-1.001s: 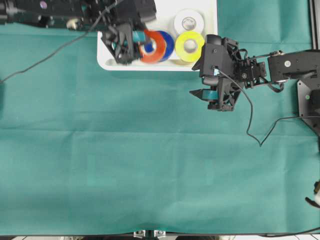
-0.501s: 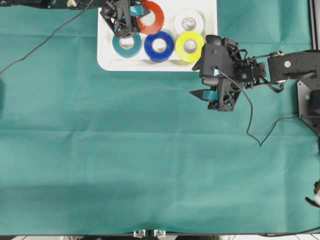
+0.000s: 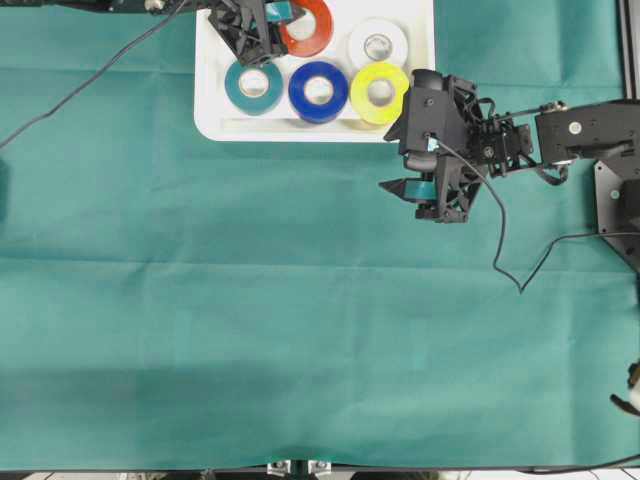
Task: Put the tape alternately from left to right into the white case.
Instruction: 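Release the red tape and pull the left gripper back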
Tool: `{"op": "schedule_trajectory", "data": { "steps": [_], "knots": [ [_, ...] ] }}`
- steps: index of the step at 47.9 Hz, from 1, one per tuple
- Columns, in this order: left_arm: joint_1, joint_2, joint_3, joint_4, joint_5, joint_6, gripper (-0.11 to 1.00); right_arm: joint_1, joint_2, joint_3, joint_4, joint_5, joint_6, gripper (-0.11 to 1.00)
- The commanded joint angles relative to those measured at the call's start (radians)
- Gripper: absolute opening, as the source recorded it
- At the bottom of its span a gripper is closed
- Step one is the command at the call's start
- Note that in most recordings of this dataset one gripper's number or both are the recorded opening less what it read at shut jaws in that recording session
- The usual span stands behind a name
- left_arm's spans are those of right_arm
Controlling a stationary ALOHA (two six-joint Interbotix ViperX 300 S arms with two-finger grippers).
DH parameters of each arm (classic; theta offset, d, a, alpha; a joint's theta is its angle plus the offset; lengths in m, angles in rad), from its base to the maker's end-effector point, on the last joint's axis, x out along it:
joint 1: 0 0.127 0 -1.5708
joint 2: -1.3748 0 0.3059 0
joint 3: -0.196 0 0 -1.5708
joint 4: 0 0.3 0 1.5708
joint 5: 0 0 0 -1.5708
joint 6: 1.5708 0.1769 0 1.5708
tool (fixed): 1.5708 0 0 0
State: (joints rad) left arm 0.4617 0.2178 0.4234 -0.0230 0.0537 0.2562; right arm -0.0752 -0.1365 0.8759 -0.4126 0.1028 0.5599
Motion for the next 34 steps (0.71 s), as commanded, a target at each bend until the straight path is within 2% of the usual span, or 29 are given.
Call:
{"op": "schedule_trajectory", "data": {
  "steps": [1,8,12,16,24,34],
  "knots": [
    [0.002,-0.018,-0.020,0.002,-0.009,0.000,-0.02,0.002,-0.009,-0.008,-0.002,-0.005,0.002,0.84],
    [0.000,-0.021,-0.018,0.002,-0.008,0.020,-0.01,0.002,-0.009,-0.008,-0.002,-0.005,0.002,0.84],
    [-0.005,-0.025,-0.015,0.002,-0.008,0.035,0.09,0.002,-0.009,-0.008,-0.002,-0.005,0.002,0.84],
    [-0.009,-0.031,-0.012,0.002,-0.006,0.044,0.29,0.002,-0.009,-0.008,-0.002,-0.005,0.002,0.84],
    [-0.011,-0.041,0.003,0.002,-0.005,0.048,0.78,0.002,-0.009,-0.008,-0.002,-0.006,0.002,0.84],
    [-0.011,-0.057,0.020,0.002,-0.005,0.046,0.75,0.002,-0.009,-0.008,-0.002,-0.006,0.002,0.84]
  ]
}}
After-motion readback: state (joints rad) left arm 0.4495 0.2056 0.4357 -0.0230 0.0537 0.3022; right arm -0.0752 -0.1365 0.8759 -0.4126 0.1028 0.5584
